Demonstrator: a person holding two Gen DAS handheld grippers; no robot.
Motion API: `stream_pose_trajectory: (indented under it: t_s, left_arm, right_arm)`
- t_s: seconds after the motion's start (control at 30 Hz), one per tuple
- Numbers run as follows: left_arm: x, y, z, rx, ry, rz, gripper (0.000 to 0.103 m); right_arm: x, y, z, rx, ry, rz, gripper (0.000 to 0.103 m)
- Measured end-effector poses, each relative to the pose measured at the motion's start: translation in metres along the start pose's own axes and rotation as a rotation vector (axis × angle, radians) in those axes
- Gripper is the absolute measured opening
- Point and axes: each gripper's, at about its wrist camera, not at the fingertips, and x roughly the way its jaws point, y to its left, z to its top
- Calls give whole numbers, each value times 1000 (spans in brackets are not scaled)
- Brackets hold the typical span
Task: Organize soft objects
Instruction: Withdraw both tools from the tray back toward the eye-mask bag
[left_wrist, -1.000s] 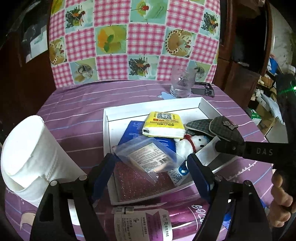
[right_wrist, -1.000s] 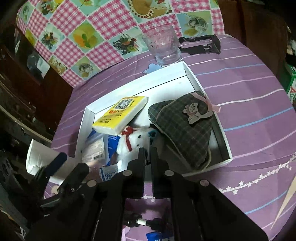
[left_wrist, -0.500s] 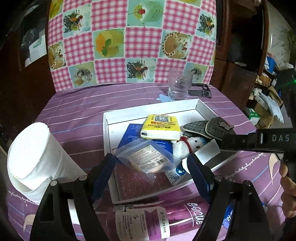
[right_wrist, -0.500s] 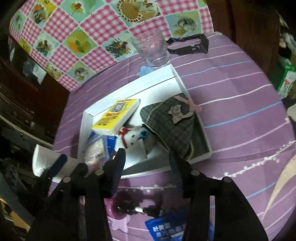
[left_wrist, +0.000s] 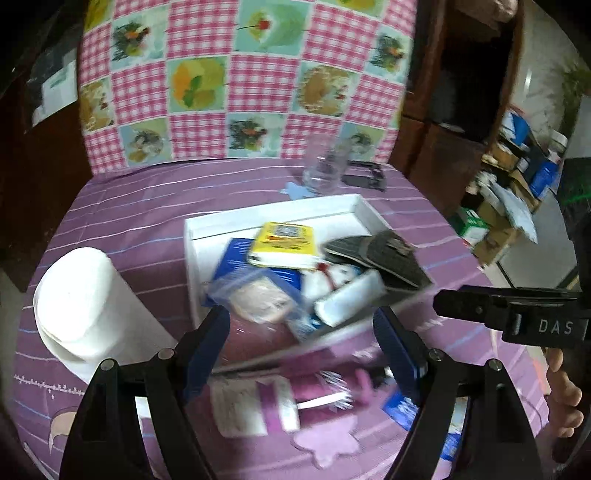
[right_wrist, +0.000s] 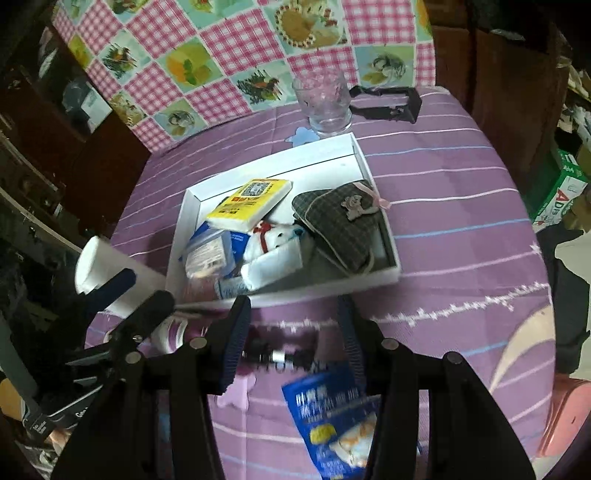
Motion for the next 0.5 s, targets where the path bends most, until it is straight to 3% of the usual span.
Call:
stream_pose_trajectory:
  t_s: [0.27, 0.5]
  left_arm:
    - [-7, -66, -22, 182, 0, -89, 81]
    - [3, -105, -48, 322, 23, -166, 81]
  right_arm:
    - [-36, -36, -66, -96, 2, -118, 50]
    - [-51, -73, -120, -49, -73, -89, 50]
